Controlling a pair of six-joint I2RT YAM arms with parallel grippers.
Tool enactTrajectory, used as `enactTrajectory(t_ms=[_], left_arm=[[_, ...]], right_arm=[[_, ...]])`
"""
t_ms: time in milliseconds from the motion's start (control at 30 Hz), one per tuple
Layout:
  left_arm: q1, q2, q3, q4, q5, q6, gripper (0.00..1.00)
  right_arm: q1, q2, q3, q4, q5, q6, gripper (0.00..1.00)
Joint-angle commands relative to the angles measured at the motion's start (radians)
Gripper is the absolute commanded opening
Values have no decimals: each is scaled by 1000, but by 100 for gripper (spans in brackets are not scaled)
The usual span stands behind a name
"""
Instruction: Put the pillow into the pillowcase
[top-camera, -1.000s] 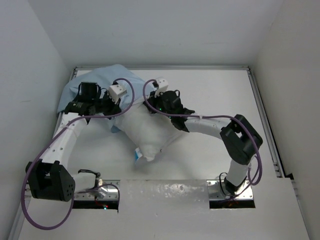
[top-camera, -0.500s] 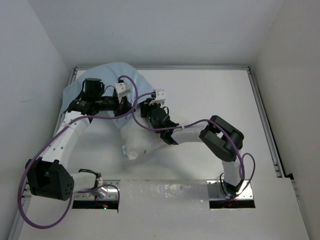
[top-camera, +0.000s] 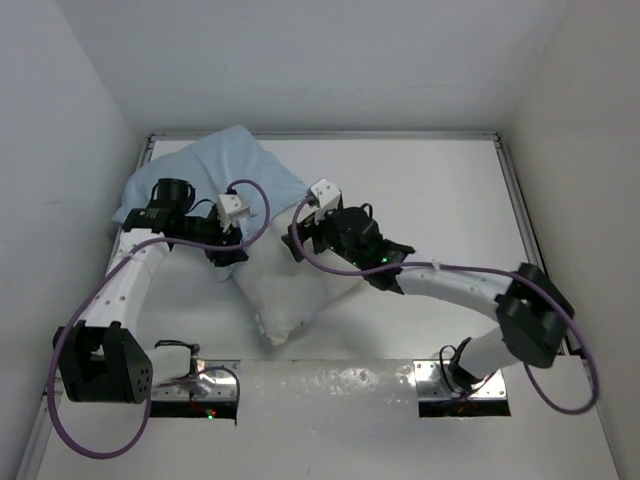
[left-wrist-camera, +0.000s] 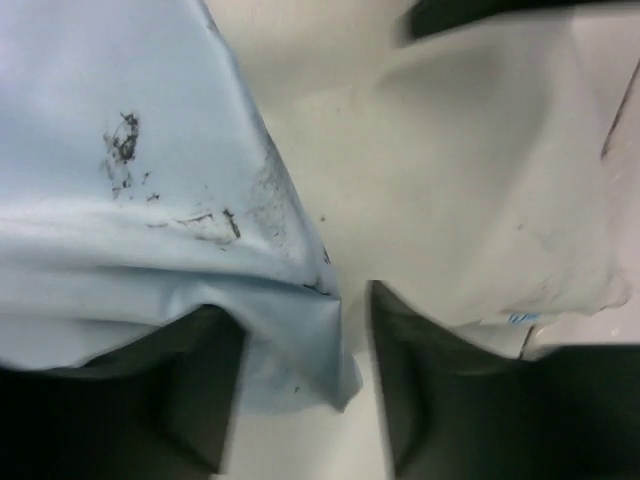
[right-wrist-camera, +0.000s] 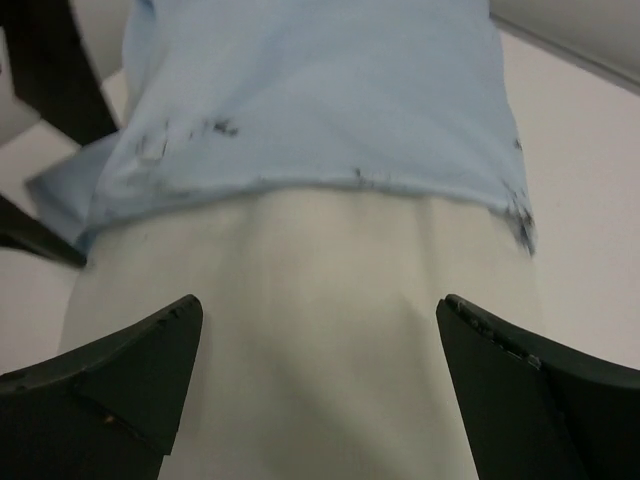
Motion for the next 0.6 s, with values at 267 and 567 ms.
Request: enactTrajectory(t_ms=[267,567], left_arm=[[-114,47,261,244,-250,-330,83],[-378,379,441,288,-518,-427,79]], right_arm=[[-190,-325,-29,-550,-140,-52,99],[-385,-129,34,-474,-476,-74,99]])
